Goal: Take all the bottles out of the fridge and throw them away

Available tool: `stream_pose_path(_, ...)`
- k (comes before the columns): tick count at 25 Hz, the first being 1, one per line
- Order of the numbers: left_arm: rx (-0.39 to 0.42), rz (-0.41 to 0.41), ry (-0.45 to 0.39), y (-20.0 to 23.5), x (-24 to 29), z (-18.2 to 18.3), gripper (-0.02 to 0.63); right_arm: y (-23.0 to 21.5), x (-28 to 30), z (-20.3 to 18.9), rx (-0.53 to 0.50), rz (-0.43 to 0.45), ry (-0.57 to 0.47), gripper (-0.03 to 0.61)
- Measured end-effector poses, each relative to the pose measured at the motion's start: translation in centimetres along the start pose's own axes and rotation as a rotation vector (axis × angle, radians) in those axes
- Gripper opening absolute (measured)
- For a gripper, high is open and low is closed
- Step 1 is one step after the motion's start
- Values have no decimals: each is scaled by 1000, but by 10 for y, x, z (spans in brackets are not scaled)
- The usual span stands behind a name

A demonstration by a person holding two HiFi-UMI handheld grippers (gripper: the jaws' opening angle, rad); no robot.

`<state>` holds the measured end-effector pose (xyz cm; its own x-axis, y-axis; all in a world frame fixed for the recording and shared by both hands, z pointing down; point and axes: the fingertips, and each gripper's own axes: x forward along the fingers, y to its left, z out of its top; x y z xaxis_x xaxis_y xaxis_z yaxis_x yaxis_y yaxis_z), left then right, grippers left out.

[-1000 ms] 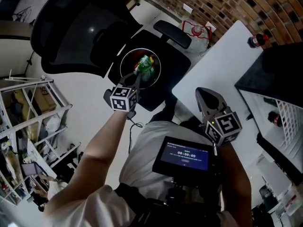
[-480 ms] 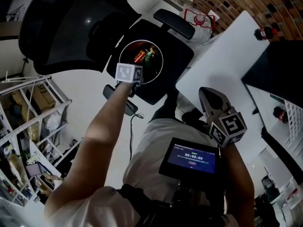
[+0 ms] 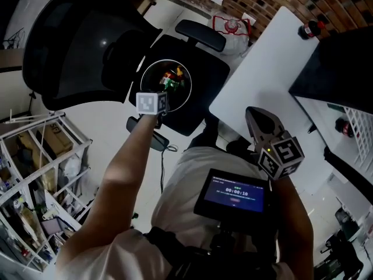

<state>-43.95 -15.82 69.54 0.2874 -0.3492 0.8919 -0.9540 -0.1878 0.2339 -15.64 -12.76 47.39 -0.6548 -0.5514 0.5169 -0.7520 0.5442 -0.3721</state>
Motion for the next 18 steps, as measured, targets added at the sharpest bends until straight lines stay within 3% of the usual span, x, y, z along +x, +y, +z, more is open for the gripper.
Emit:
stream_pose_path(4,40,-37,-119,-14,-17,17,11,-3,-8,1,8,-14,-26,6)
stream_pose_path(12,197,-212,-420,-93,-79,66,11,-19,-38,4,25,-78,-107,6)
stream_pose_path(18,294,-344,-534,-173,-117,98,11,-33,-69,2,46,-139,-180,6)
